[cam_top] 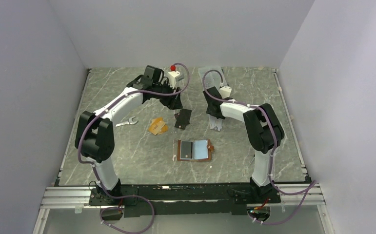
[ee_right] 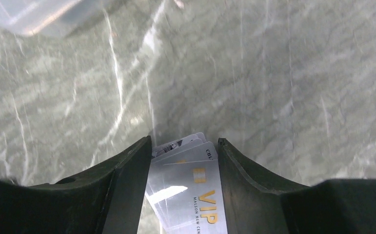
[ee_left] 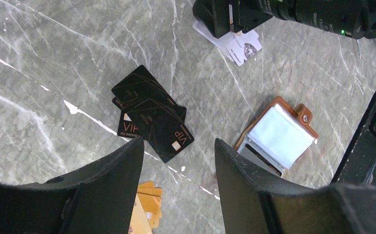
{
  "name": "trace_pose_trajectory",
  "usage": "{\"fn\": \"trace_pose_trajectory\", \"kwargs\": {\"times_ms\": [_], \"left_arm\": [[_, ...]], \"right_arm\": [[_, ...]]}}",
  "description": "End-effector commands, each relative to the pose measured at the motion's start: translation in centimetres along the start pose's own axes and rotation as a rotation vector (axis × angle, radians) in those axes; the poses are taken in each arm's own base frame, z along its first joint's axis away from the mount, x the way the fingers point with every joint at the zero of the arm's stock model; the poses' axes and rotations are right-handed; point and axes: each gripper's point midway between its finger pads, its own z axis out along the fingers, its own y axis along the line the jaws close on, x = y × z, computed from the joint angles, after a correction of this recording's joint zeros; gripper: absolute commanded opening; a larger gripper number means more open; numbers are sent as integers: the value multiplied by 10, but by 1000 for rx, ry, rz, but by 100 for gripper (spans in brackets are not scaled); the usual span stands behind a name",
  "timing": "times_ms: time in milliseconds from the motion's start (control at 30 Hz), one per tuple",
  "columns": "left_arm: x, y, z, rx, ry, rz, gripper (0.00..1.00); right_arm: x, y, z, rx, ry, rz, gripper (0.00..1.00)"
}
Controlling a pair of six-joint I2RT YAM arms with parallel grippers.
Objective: Put the credit cards into the card holder
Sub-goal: Move the credit card to the center of the board, then move the card holder to the center of the board.
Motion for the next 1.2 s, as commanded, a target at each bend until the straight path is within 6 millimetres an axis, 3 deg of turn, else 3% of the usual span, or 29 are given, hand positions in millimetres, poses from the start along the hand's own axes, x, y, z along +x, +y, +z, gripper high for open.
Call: {"fn": "trace_pose_trajectory", "kwargs": {"times_ms": [0, 167, 333, 500, 667, 900, 1167], "left_arm": [[-16, -19, -24, 25, -56, 78, 61], [-12, -25, -28, 26, -56, 90, 61], [7, -35, -20, 45, -17, 97, 60], [33, -38, 6, 47, 43, 92, 60], [38, -45, 38, 36, 71, 112, 60], [51, -64, 89, 15, 148, 213, 59], [85, -76, 113, -78, 236, 385, 58]], "right_arm": [[81, -39, -14, 94, 224, -82, 53], [90, -42, -26, 95, 224, -68, 53], [86, -40, -34, 79, 221, -45, 55], [38, -35, -47, 49, 135, -22, 64], [3, -45, -64, -50, 92, 103, 67], [27, -67, -60, -111, 166, 185, 69], [42, -83, -63, -136, 172, 244, 67]]}}
